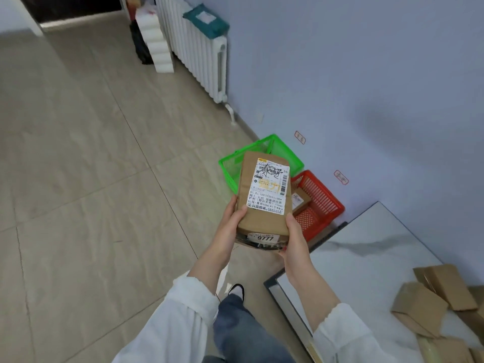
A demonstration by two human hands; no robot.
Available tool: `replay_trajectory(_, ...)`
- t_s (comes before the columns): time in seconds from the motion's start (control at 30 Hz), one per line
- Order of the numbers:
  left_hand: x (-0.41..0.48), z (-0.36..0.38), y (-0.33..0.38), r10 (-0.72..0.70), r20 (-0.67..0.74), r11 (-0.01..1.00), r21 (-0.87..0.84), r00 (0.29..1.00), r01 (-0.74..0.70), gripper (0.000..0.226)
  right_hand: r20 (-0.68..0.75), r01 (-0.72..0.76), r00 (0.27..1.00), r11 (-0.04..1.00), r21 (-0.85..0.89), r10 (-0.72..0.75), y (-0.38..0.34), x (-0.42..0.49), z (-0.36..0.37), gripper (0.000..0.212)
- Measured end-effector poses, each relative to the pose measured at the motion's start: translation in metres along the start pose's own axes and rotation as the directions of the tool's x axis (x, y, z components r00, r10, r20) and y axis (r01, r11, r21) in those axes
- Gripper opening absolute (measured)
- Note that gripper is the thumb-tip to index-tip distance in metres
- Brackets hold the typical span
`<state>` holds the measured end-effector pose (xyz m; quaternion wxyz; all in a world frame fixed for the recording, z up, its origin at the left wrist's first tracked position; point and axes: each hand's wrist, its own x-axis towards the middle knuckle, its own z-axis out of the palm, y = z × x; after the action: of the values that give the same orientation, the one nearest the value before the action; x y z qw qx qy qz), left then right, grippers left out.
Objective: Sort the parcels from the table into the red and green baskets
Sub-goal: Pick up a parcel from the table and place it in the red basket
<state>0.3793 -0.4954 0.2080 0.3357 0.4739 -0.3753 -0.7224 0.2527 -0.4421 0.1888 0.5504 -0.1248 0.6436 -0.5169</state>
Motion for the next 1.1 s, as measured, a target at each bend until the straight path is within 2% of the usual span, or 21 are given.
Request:
replay_trajectory(0.27,0.112,0.024,0.046,-0.129,0.102,0.989,0.083,0.986,0.121,0.054,-0.174,-0.013,0.984,0.994,0.109,0.032,-0.058,0.083,0.009,0.083)
replay_trajectory(0.43,0.184,0.049,0.061,-0.24,0.213,0.962,0.182,0.947,0.203,0.054,-0.322,0.005,0.944,0.973,0.231,0.072,-0.077,0.129,0.006,0.084)
replay_trajectory(0.6,0.246,0.076,0.062,-0.382,0.373,0.896,0.375,0.845,0.239,0.044,-0.541,0.065,0.83,0.939,0.337,0.137,-0.079,0.166,-0.003,0.073)
replay_trajectory(0.67,0.259,0.083,0.059,-0.438,0.414,0.859,0.455,0.798,0.235,0.05,-0.578,0.075,0.799,0.926,0.37,0.166,-0.079,0.17,-0.005,0.061)
replay_trajectory(0.77,0.275,0.102,0.051,-0.507,0.458,0.795,0.575,0.73,0.192,0.058,-0.652,0.09,0.716,0.893,0.44,0.249,-0.077,0.178,-0.018,0.052)
replay_trajectory(0.87,0.289,0.126,0.037,-0.559,0.473,0.749,0.641,0.681,0.17,0.047,-0.669,0.094,0.683,0.873,0.478,0.293,-0.073,0.189,-0.039,0.047)
replay_trajectory(0.93,0.302,0.143,0.02,-0.577,0.469,0.732,0.66,0.668,0.169,0.044,-0.651,0.089,0.701,0.871,0.483,0.289,-0.067,0.201,-0.055,0.054)
replay_trajectory(0.97,0.31,0.151,0.01,-0.591,0.454,0.711,0.683,0.667,0.166,0.052,-0.641,0.08,0.711,0.872,0.482,0.289,-0.065,0.209,-0.063,0.063)
replay_trajectory(1.0,0.318,0.158,-0.002,-0.603,0.432,0.694,0.699,0.67,0.173,0.056,-0.634,0.063,0.716,0.877,0.477,0.293,-0.06,0.219,-0.071,0.077)
replay_trajectory(1.07,0.335,0.173,-0.024,-0.601,0.419,0.698,0.689,0.681,0.192,0.046,-0.627,0.02,0.718,0.891,0.453,0.303,-0.047,0.242,-0.09,0.105)
replay_trajectory(1.1,0.344,0.179,-0.037,-0.596,0.413,0.697,0.691,0.689,0.189,0.044,-0.623,-0.001,0.717,0.895,0.446,0.312,-0.039,0.254,-0.1,0.111)
